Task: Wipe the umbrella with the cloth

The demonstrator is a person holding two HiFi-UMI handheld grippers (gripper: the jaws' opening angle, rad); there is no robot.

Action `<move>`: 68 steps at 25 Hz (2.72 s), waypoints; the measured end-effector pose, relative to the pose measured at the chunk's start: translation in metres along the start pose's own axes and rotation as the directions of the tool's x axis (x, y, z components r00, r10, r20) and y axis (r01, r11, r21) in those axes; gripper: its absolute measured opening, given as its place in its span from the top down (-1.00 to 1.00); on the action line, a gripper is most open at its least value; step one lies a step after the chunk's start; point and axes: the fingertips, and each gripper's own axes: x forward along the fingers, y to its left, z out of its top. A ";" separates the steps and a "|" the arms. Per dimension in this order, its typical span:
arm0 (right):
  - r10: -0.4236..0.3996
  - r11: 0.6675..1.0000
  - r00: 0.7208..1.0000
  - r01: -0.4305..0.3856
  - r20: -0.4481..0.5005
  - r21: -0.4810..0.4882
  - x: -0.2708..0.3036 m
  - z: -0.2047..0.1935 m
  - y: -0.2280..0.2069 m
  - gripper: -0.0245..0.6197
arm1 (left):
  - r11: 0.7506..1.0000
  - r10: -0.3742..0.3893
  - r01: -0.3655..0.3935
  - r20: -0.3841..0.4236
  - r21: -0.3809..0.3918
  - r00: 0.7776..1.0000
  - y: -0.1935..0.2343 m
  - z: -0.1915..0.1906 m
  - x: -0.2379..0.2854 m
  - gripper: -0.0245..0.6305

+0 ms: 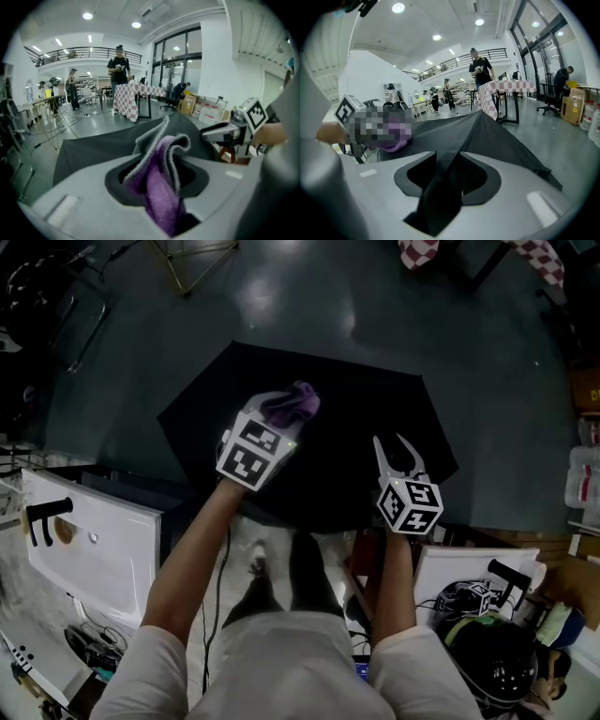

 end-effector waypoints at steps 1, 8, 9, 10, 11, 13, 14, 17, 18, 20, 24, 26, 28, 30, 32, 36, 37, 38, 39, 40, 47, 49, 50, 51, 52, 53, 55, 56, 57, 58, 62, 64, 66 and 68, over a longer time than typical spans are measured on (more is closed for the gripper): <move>-0.002 1.000 1.000 0.002 0.001 0.000 0.000 0.000 0.000 0.43 | 1.000 -0.008 0.008 -0.009 0.005 1.000 -0.004 -0.005 -0.001 0.50; -0.022 1.000 1.000 0.022 0.011 0.000 -0.004 -0.004 0.002 0.43 | 0.999 -0.031 0.030 -0.030 -0.018 0.999 -0.029 -0.039 -0.012 0.50; -0.028 1.000 1.000 0.028 0.013 0.001 -0.005 -0.004 0.002 0.43 | 0.999 -0.034 0.034 -0.032 -0.022 0.999 -0.032 -0.043 -0.014 0.50; -0.033 0.999 0.999 0.033 0.015 0.003 -0.005 -0.005 0.003 0.42 | 0.999 -0.037 0.036 -0.033 -0.029 0.999 -0.035 -0.048 -0.016 0.50; -0.037 0.999 0.999 0.037 0.017 0.007 -0.006 -0.005 0.003 0.42 | 0.999 -0.040 0.039 -0.035 -0.035 0.999 -0.039 -0.052 -0.018 0.50; -0.040 0.999 0.999 0.040 0.017 0.014 -0.007 -0.006 0.003 0.43 | 0.998 -0.049 0.047 -0.043 -0.047 0.998 -0.047 -0.062 -0.022 0.50; -0.040 0.999 0.999 0.040 0.016 0.016 -0.008 -0.007 0.003 0.44 | 0.997 -0.053 0.051 -0.049 -0.051 0.997 -0.052 -0.068 -0.023 0.50; -0.038 0.999 0.999 0.038 0.011 0.011 -0.009 -0.009 0.003 0.44 | 0.995 -0.073 0.067 -0.077 -0.070 0.994 -0.066 -0.093 -0.025 0.50; -0.038 0.999 0.999 0.037 0.012 0.009 -0.009 -0.010 0.003 0.44 | 0.994 -0.081 0.074 -0.091 -0.078 0.993 -0.071 -0.104 -0.026 0.50; -0.038 0.999 0.999 0.038 0.015 0.007 -0.010 -0.011 0.003 0.44 | 0.992 -0.096 0.085 -0.117 -0.098 0.988 -0.081 -0.125 -0.026 0.50; -0.049 0.999 0.999 0.048 0.025 0.013 -0.011 -0.014 0.004 0.43 | 0.986 -0.119 0.099 -0.158 -0.131 0.980 -0.096 -0.163 -0.023 0.50; -0.055 0.998 0.998 0.054 0.028 0.017 -0.012 -0.017 0.003 0.42 | 0.986 -0.124 0.101 -0.170 -0.135 0.978 -0.101 -0.174 -0.019 0.50; -0.060 0.998 0.998 0.059 0.029 0.023 -0.014 -0.020 0.002 0.42 | 0.986 -0.125 0.103 -0.176 -0.133 0.976 -0.106 -0.179 -0.016 0.50; -0.063 0.998 0.998 0.062 0.031 0.030 -0.016 -0.022 0.001 0.42 | 0.984 -0.136 0.112 -0.181 -0.135 0.974 -0.112 -0.183 -0.014 0.51; -0.064 0.997 0.997 0.063 0.031 0.037 -0.018 -0.024 0.001 0.41 | 0.982 -0.153 0.126 -0.192 -0.143 0.969 -0.119 -0.189 -0.014 0.51; -0.061 0.997 0.998 0.059 0.031 0.039 -0.019 -0.026 0.002 0.41 | 0.973 -0.191 0.154 -0.230 -0.169 0.954 -0.138 -0.212 -0.013 0.51; -0.060 0.998 0.998 0.059 0.032 0.039 -0.019 -0.026 0.002 0.41 | 0.969 -0.207 0.165 -0.242 -0.183 0.948 -0.144 -0.219 -0.012 0.51; -0.059 0.998 0.998 0.058 0.033 0.039 -0.018 -0.026 0.002 0.41 | 0.963 -0.226 0.176 -0.252 -0.205 0.941 -0.149 -0.227 -0.011 0.50; -0.059 0.998 0.998 0.058 0.033 0.040 -0.018 -0.026 0.002 0.41 | 0.954 -0.246 0.187 -0.261 -0.233 0.933 -0.154 -0.235 -0.009 0.50; -0.060 0.997 0.998 0.058 0.034 0.041 -0.018 -0.026 0.002 0.41 | 0.947 -0.263 0.195 -0.266 -0.257 0.927 -0.158 -0.242 -0.009 0.50; -0.063 0.997 0.998 0.061 0.032 0.048 -0.024 -0.025 0.004 0.40 | 0.903 -0.340 0.220 -0.303 -0.368 0.890 -0.183 -0.275 -0.008 0.50; -0.051 0.998 0.998 0.050 0.034 0.050 -0.026 -0.023 0.006 0.39 | 0.897 -0.342 0.217 -0.290 -0.386 0.894 -0.182 -0.272 -0.013 0.50; -0.045 0.998 0.998 0.043 0.033 0.047 -0.027 -0.021 0.007 0.38 | 0.892 -0.344 0.222 -0.274 -0.394 0.898 -0.179 -0.267 -0.016 0.50; -0.039 0.998 0.999 0.037 0.031 0.042 -0.029 -0.020 0.009 0.38 | 0.885 -0.349 0.231 -0.248 -0.404 0.904 -0.175 -0.257 -0.020 0.50; -0.035 0.999 0.999 0.033 0.030 0.039 -0.032 -0.019 0.010 0.37 | 0.878 -0.354 0.245 -0.212 -0.412 0.911 -0.169 -0.244 -0.025 0.50; -0.032 0.999 0.999 0.031 0.031 0.041 -0.036 -0.019 0.010 0.37 | 0.872 -0.356 0.262 -0.170 -0.414 0.919 -0.163 -0.227 -0.030 0.50; -0.032 0.998 0.999 0.030 0.038 0.061 -0.045 -0.019 0.010 0.37 | 0.877 -0.347 0.292 -0.081 -0.382 0.934 -0.149 -0.184 -0.041 0.50; -0.033 0.997 0.999 0.030 0.040 0.074 -0.050 -0.020 0.010 0.37 | 0.888 -0.336 0.303 -0.039 -0.347 0.941 -0.141 -0.157 -0.046 0.50; -0.032 0.996 0.999 0.029 0.039 0.088 -0.054 -0.022 0.010 0.37 | 0.901 -0.324 0.309 0.000 -0.305 0.946 -0.133 -0.129 -0.051 0.50; -0.031 0.995 0.999 0.027 0.035 0.099 -0.057 -0.025 0.011 0.37 | 0.914 -0.313 0.312 0.038 -0.259 0.949 -0.126 -0.100 -0.054 0.50; -0.034 0.994 0.999 0.030 0.034 0.101 -0.064 -0.031 0.008 0.38 | 0.950 -0.285 0.300 0.149 -0.085 0.947 -0.108 0.013 -0.049 0.50; -0.030 0.995 0.999 0.027 0.038 0.095 -0.066 -0.032 0.007 0.38 | 0.960 -0.276 0.281 0.144 -0.014 0.950 -0.103 0.053 -0.033 0.50; -0.020 0.995 0.999 0.016 0.036 0.099 -0.067 -0.035 0.007 0.38 | 0.965 -0.264 0.262 0.124 0.033 0.957 -0.102 0.080 -0.013 0.50; -0.010 0.994 0.999 0.007 0.031 0.108 -0.065 -0.040 0.006 0.38 | 0.967 -0.254 0.249 0.112 0.058 0.961 -0.102 0.100 0.009 0.50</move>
